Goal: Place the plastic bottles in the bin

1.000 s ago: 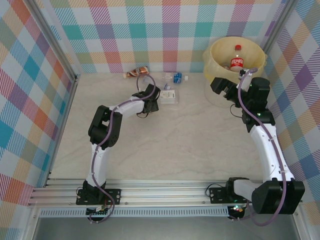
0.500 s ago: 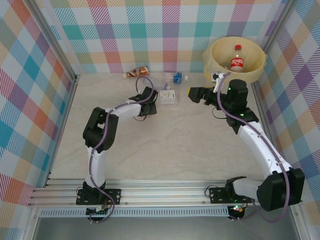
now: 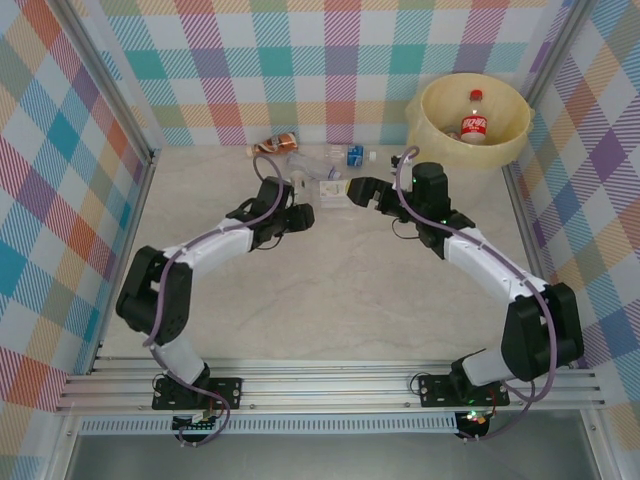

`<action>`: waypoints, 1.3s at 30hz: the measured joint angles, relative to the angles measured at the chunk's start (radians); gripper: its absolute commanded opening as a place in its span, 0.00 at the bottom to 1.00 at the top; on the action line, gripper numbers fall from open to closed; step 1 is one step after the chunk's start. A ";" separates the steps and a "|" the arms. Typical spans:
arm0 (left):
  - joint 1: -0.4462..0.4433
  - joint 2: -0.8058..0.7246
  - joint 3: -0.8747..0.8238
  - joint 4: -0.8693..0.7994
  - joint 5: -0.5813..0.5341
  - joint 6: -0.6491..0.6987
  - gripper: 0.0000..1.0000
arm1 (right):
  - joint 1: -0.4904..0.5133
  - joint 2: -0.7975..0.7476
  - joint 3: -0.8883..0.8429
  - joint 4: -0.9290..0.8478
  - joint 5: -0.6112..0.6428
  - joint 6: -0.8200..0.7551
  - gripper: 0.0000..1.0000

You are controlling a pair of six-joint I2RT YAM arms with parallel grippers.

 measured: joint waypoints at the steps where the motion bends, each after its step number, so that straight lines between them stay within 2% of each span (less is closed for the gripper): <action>1: -0.002 -0.034 -0.022 0.012 0.012 0.014 0.46 | 0.001 0.013 0.012 0.000 -0.003 0.024 1.00; 10: -0.072 -0.227 -0.078 0.047 0.047 0.197 0.46 | 0.039 0.150 0.168 0.013 -0.114 0.145 1.00; 20: -0.150 -0.245 -0.078 0.057 0.064 0.332 0.47 | 0.059 0.232 0.262 -0.034 -0.189 0.177 0.98; 23: -0.157 -0.245 -0.078 0.074 0.076 0.348 0.47 | 0.058 0.232 0.267 -0.051 -0.181 0.177 0.90; 26: -0.166 -0.245 -0.078 0.074 0.081 0.357 0.47 | 0.058 0.232 0.267 -0.060 -0.174 0.188 0.72; 32: -0.176 -0.245 -0.076 0.074 0.100 0.357 0.50 | 0.059 0.232 0.267 -0.029 -0.143 0.216 0.52; 39: -0.177 -0.229 -0.046 0.066 0.100 0.357 0.53 | 0.056 0.232 0.267 -0.001 -0.117 0.217 0.36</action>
